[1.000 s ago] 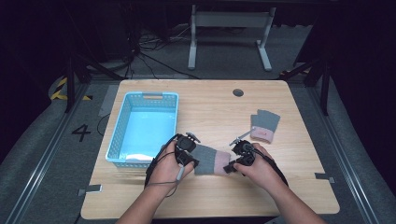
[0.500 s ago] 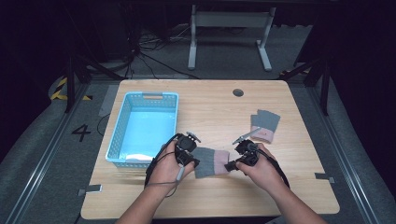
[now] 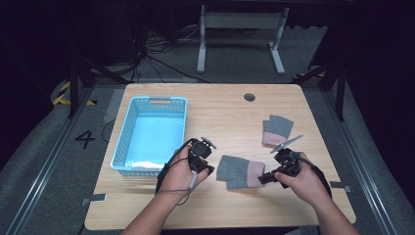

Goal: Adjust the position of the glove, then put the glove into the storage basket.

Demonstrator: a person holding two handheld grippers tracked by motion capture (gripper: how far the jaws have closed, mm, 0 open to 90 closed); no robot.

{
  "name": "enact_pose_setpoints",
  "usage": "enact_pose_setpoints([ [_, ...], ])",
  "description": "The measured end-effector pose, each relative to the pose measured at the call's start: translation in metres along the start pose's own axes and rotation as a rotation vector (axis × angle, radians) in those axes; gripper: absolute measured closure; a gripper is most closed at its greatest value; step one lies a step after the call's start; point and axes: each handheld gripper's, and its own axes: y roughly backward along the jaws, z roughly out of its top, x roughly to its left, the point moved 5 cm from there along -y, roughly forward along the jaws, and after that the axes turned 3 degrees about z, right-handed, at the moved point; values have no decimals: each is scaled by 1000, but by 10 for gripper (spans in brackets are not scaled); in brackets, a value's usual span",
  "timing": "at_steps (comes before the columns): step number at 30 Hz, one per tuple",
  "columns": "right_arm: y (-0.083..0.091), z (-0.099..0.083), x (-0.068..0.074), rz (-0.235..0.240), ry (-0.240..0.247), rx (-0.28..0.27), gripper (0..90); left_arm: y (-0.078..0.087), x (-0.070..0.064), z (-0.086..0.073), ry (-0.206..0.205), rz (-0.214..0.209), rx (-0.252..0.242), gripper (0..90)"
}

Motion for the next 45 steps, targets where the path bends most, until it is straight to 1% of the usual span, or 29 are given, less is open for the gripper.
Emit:
enact_pose_setpoints([
  [1, 2, -2, -4, -6, -5, 3, 865, 0, 0, 0, -4, 0, 2, 658],
  [3, 3, -5, -13, -42, -8, 22, 863, 1, -1, 0, -3, 0, 1, 658],
  [5, 3, -8, -19, -64, -16, 35, 861, 1, -1, -1, -6, 0, 2, 657],
  [7, 1, -8, -24, -73, -20, 42, 857, 1, 0, -1, -5, 0, 3, 657],
  [9, -1, -8, -28, -93, -14, 41, 845, 1, 0, -1, -4, -1, 1, 655],
  [11, -2, -8, -31, -125, 0, 46, 816, 2, 0, -1, -6, -1, 1, 654],
  [13, -2, -7, -32, -151, 14, 40, 760, 2, 0, -1, -4, -4, -2, 651],
  [15, -1, -6, -34, -178, 30, 28, 729, 3, 0, -1, 0, -5, -5, 648],
  [16, 0, -6, -35, -191, 49, 23, 714, 4, 0, -1, 0, -4, -5, 647],
  [20, 6, -3, -34, -213, 55, -15, 711, 6, 0, -1, -5, -1, -12, 642],
  [22, 11, -2, -33, -222, 60, -41, 736, 7, -1, -1, -8, -2, -15, 640],
  [23, 11, -2, -33, -222, 60, -41, 736, 7, -1, -1, -8, -2, -15, 639],
  [24, 14, 0, -31, -224, 59, -58, 737, 8, -1, -1, -8, -3, -18, 638],
  [25, 14, 0, -31, -224, 59, -58, 737, 8, -1, -1, -9, -3, -19, 638],
  [28, 19, 2, -31, -233, 69, -83, 772, 10, -2, -1, -12, -4, -23, 633],
  [30, 22, 4, -32, -234, 72, -98, 809, 11, -2, -2, -13, -5, -29, 631],
  [31, 24, 6, -33, -236, 69, -106, 842, 12, -3, -2, -12, -5, -30, 629],
  [32, 27, 9, -34, -232, 63, -122, 897, 12, -3, -2, -13, -4, -30, 629],
  [33, 27, 9, -34, -232, 63, -122, 897, 13, -3, -2, -13, -4, -30, 629],
  [35, 30, 13, -38, -224, 52, -153, 900, 13, -3, -3, -11, -6, -34, 629],
  [36, 33, 18, -44, -245, 50, -166, 900, 14, -2, -3, -13, -5, -31, 632],
  [37, 33, 18, -44, -245, 50, -166, 900, 14, -2, -4, -13, -7, -31, 632],
  [38, 34, 24, -50, -265, 49, -165, 900, 14, -2, -4, -13, -7, -30, 633],
  [39, 34, 24, -50, -265, 49, -165, 900, 14, -2, -4, -15, -7, -30, 633],
  [40, 35, 28, -53, -277, 48, -166, 900, 14, -2, -5, -14, -8, -31, 633],
  [45, 31, 46, -72, -319, 49, -167, 900, 15, -1, -7, -11, -5, -30, 632],
])
